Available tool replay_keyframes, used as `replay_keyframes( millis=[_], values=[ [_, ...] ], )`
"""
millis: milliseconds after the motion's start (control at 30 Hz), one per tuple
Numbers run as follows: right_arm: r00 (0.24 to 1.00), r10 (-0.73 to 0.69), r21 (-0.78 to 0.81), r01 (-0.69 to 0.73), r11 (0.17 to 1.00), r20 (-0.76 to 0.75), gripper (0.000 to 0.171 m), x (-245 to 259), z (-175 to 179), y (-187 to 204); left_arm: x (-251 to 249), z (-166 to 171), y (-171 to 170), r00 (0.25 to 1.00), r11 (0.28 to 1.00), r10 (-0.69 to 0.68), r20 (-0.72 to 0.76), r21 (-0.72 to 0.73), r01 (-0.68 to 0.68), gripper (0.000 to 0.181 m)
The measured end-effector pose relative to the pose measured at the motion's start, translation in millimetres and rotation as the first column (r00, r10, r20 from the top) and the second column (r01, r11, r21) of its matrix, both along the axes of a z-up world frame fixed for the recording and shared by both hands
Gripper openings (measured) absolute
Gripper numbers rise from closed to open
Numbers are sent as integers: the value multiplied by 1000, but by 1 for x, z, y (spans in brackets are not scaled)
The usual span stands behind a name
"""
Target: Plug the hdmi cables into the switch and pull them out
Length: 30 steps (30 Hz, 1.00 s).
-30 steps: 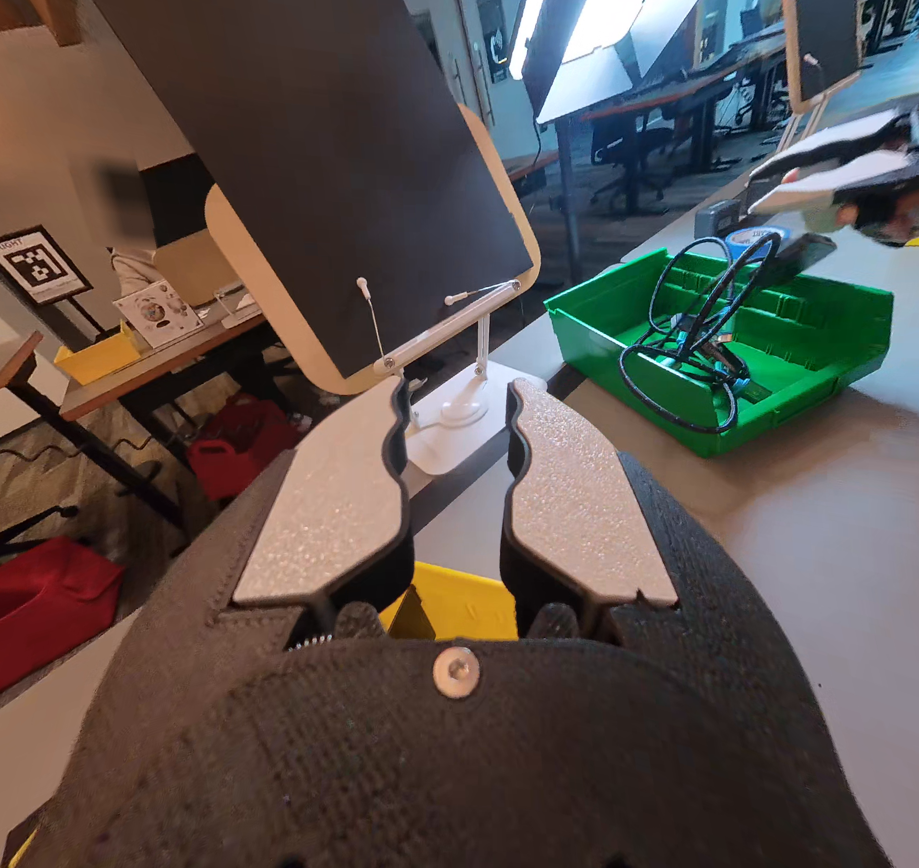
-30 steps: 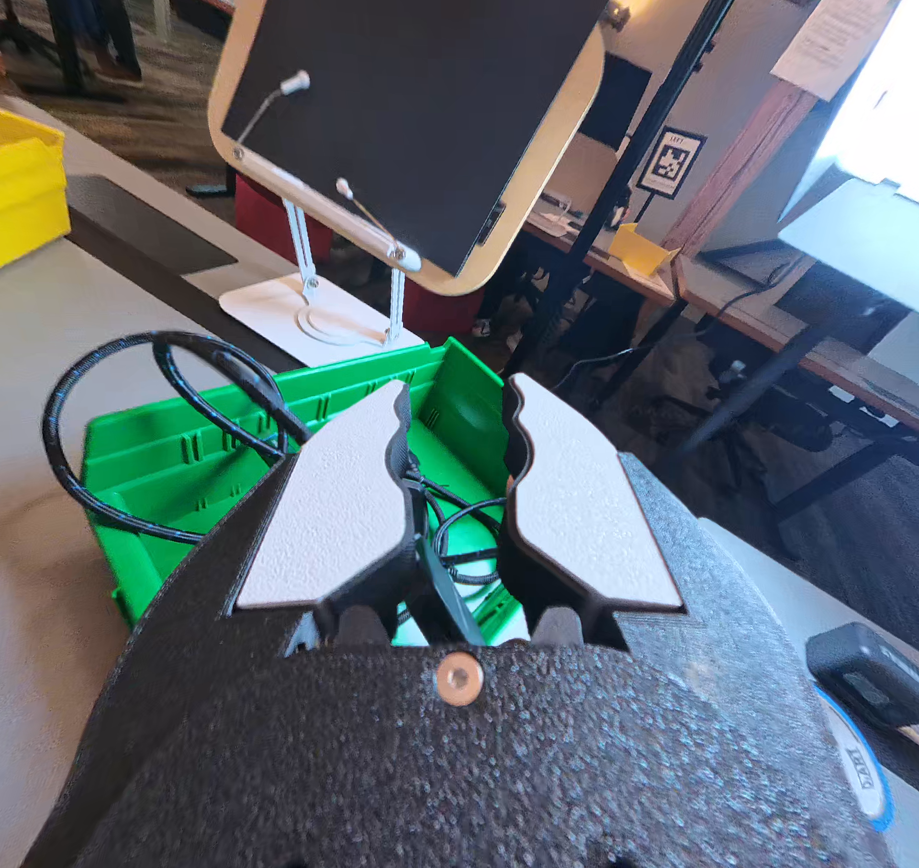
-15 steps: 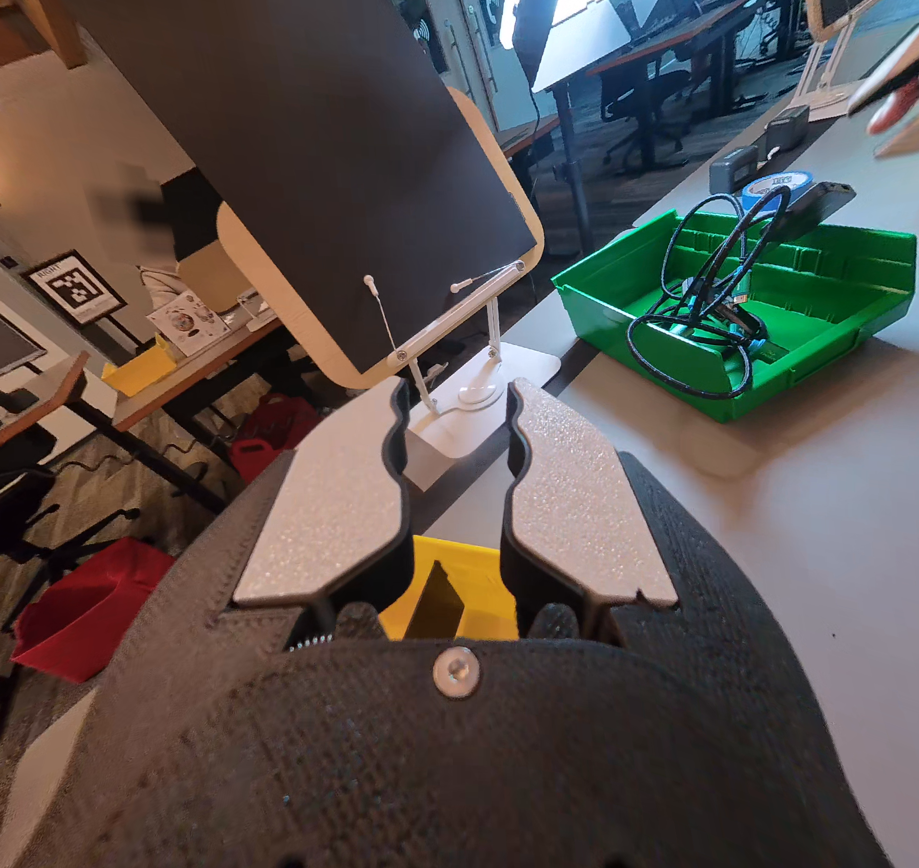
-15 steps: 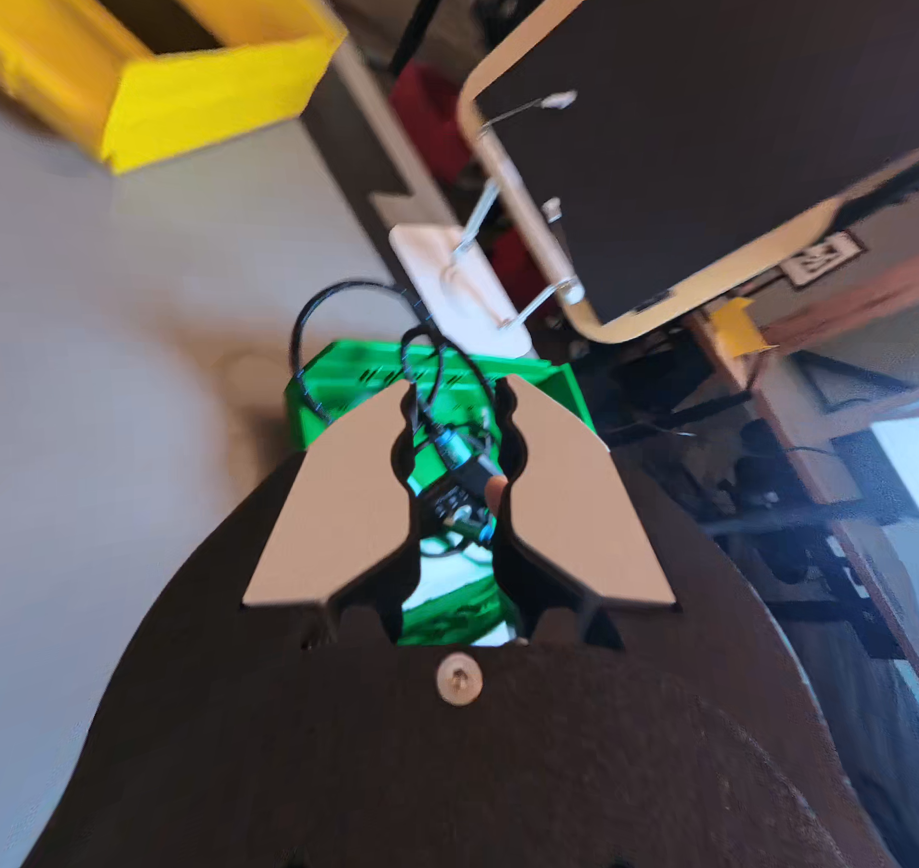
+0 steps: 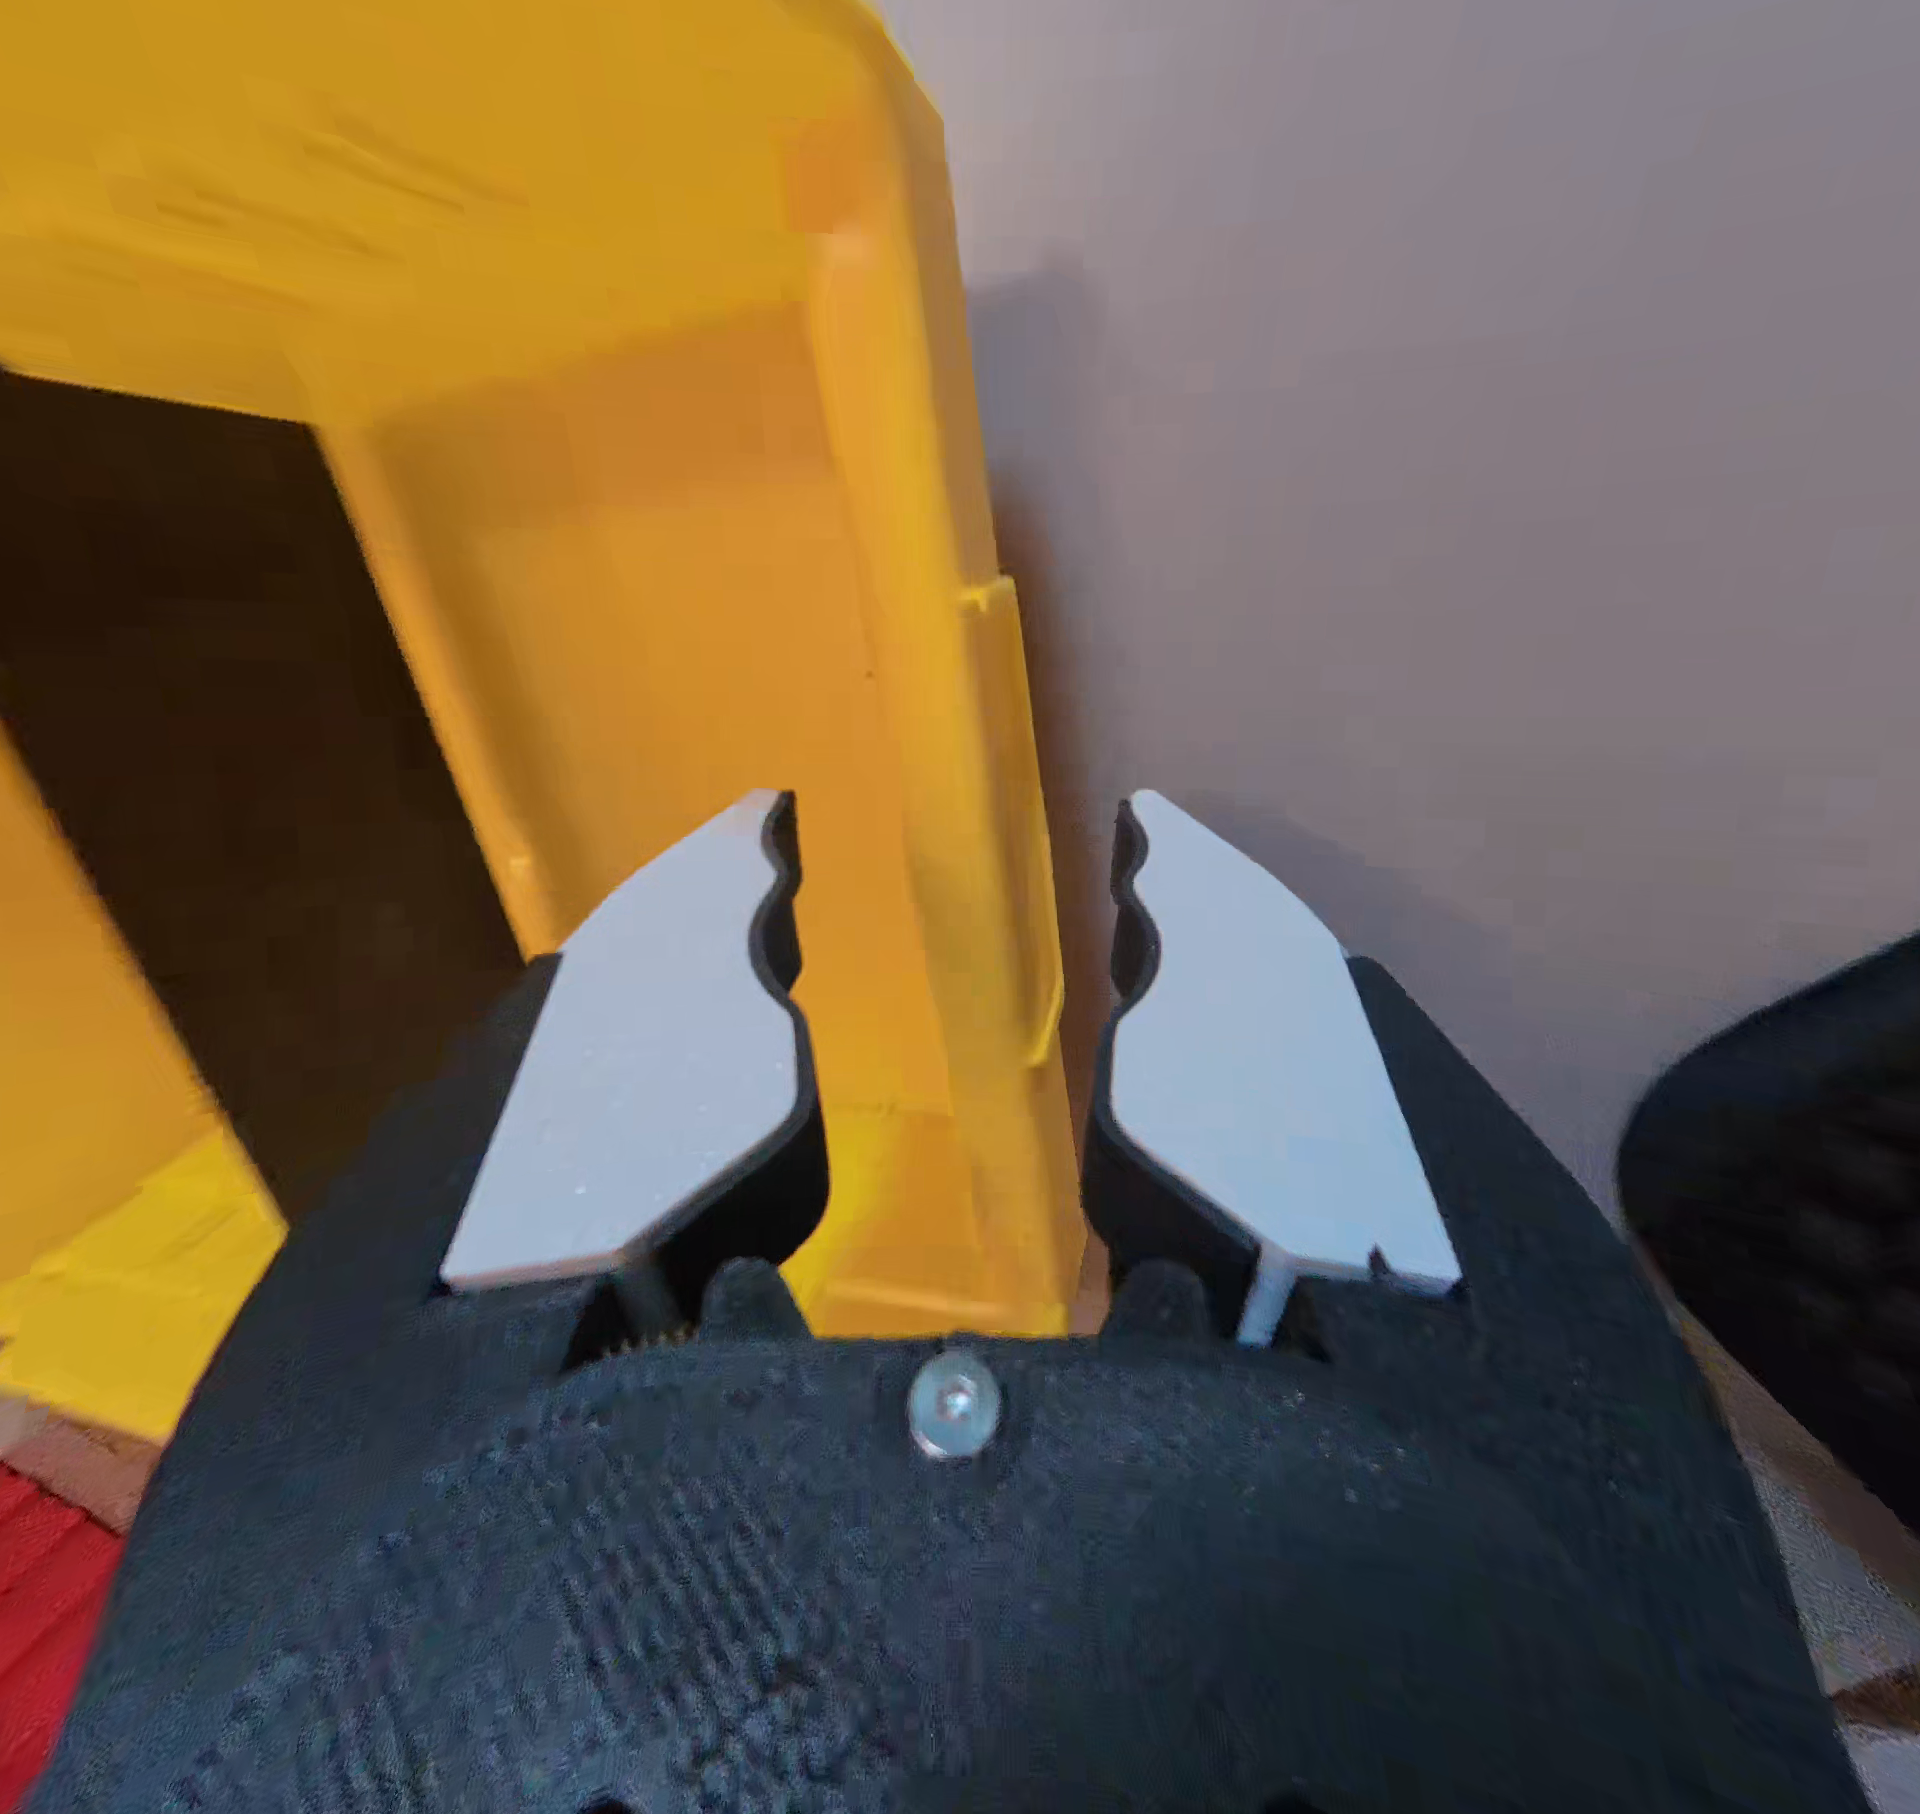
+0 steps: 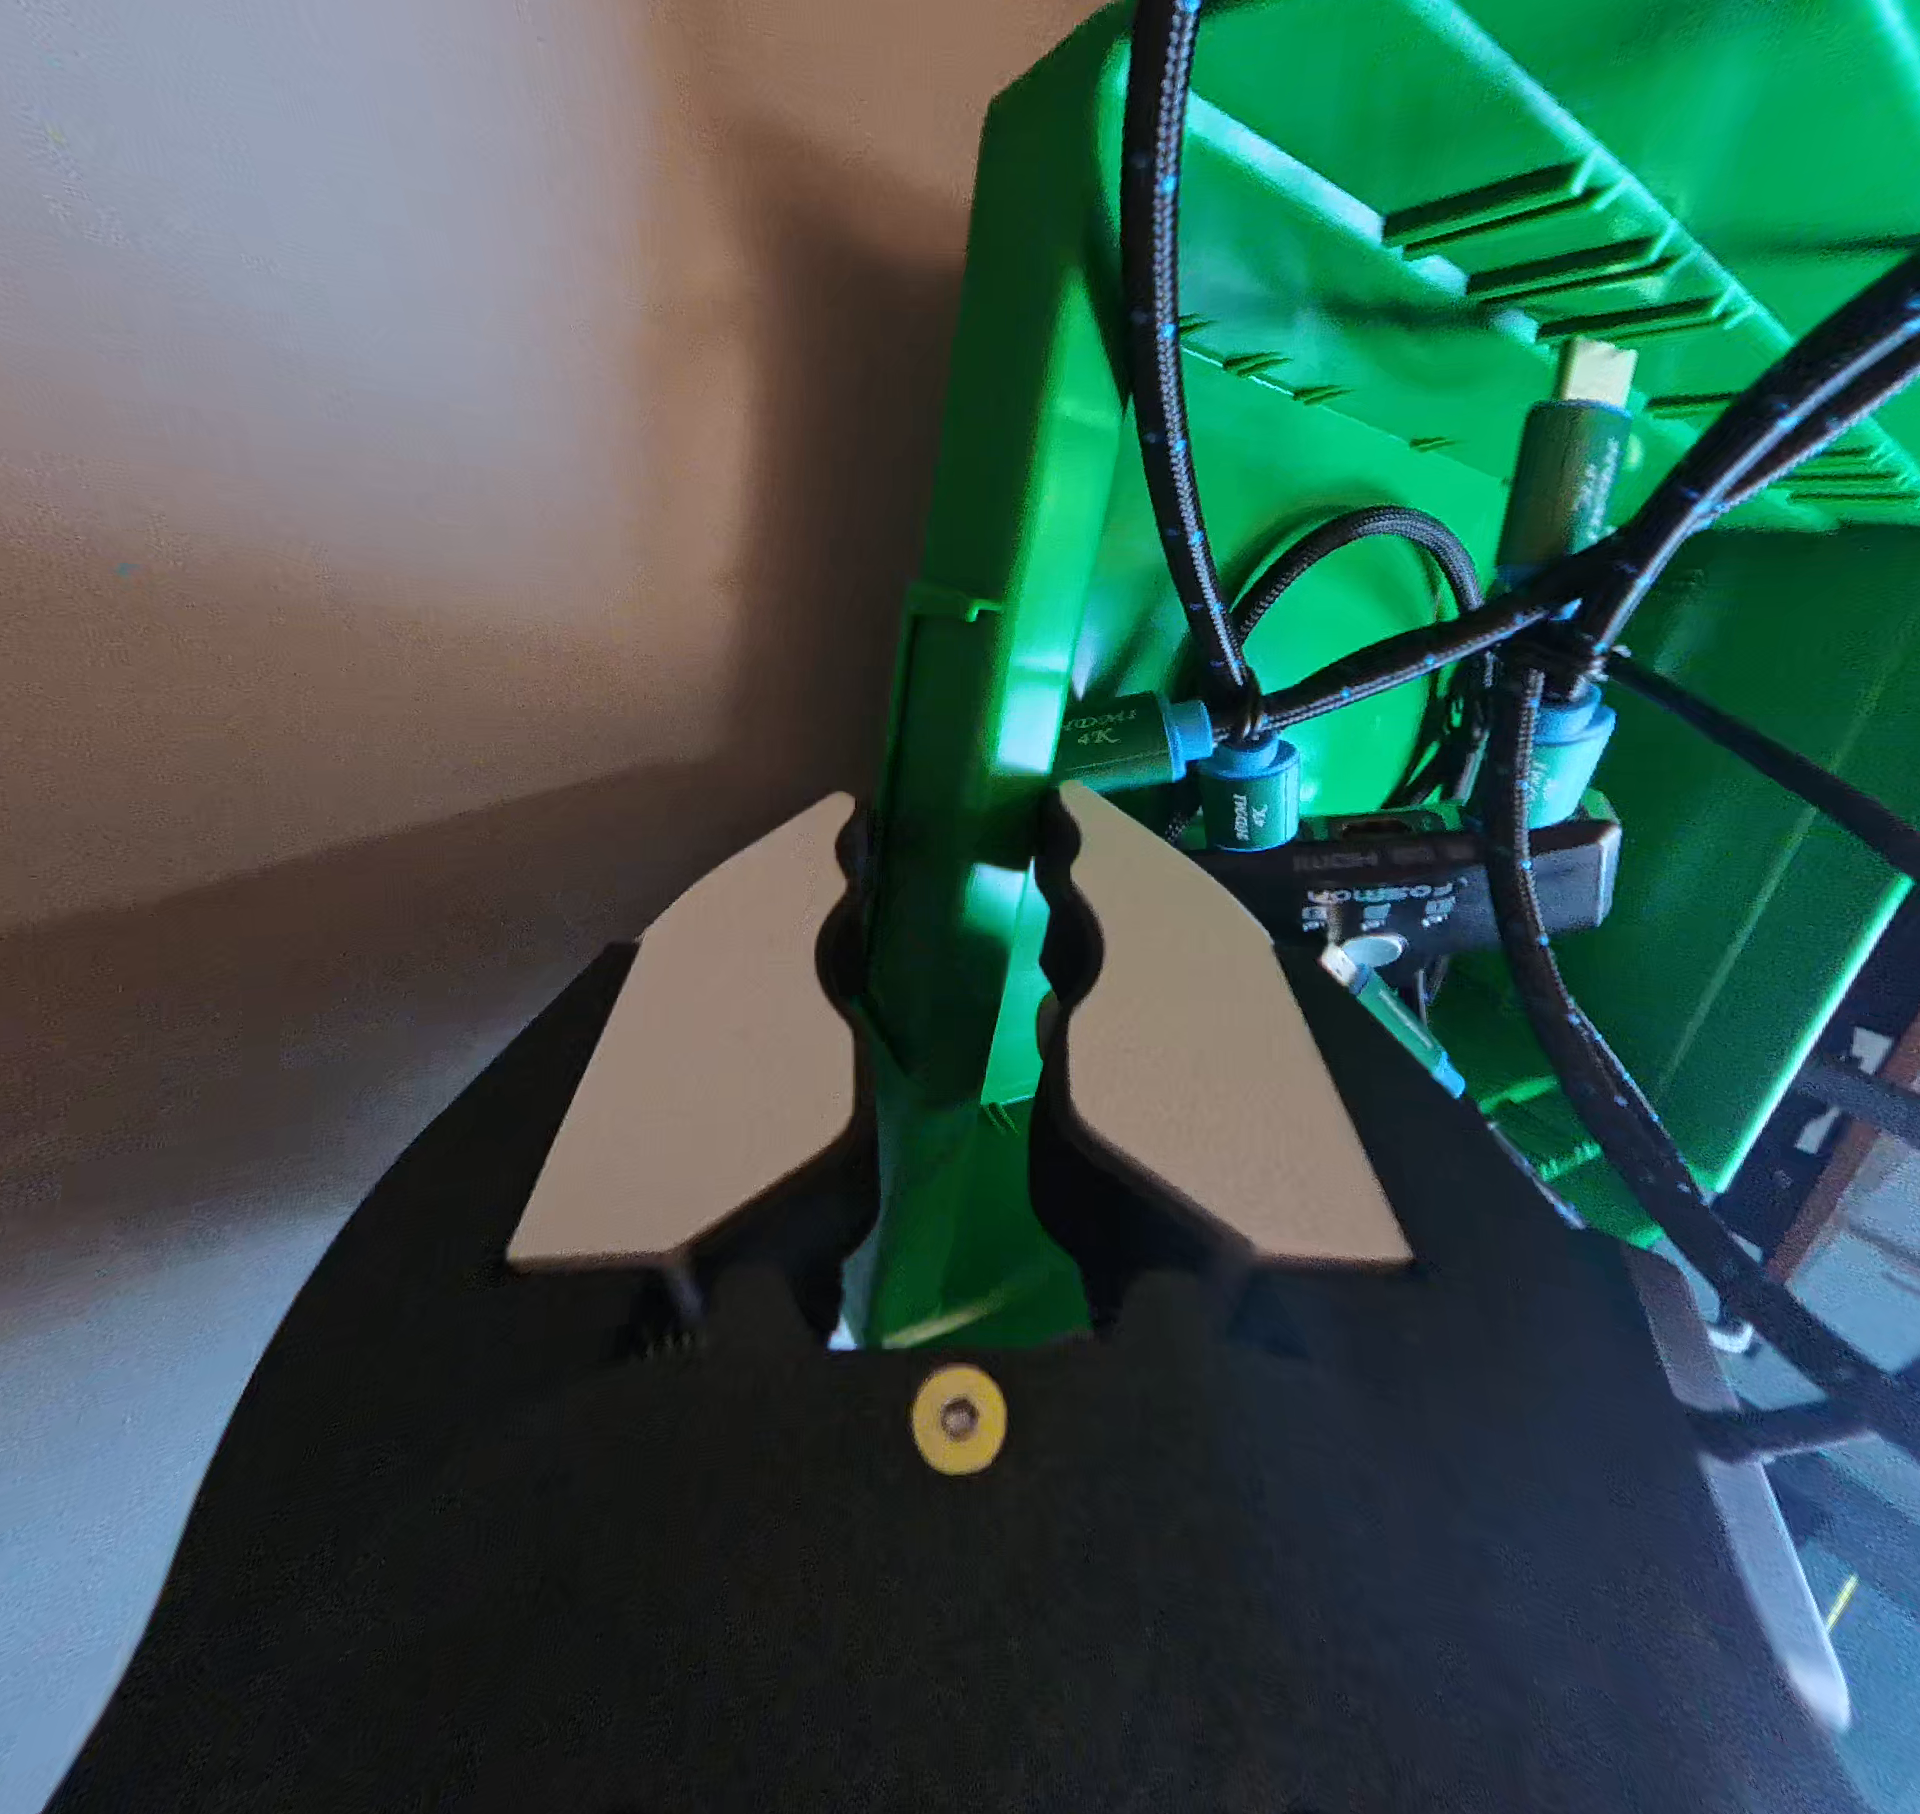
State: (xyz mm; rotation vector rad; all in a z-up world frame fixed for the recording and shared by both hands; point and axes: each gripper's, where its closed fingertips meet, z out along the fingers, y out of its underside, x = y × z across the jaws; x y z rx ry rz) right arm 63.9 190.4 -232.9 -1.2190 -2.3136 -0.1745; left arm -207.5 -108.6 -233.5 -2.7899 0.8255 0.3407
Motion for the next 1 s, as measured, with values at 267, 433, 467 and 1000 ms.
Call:
replay_keyframes(
  millis=[267, 433, 467, 1000],
  values=[
    [991, 131, 86, -128, 988, -28, 32, 18, 1, -36, 16, -16, 27, 968, 985, -164, -193, 21, 171, 39],
    [966, 241, 95, -232, 968, -96, 31, 33, 3, -92, 75, -15, 47, 898, 912, -390, -201, 48, 407, 40],
    [959, 257, 105, -245, 964, -121, 31, 35, 4, -102, 89, -14, 54, 881, 889, -431, -195, 73, 451, 38],
    [421, -675, -629, 265, 731, -606, 53, 115, 56, -68, 230, 25, 90, 801, 840, -166, 575, 508, -191, 33]
  ],
)
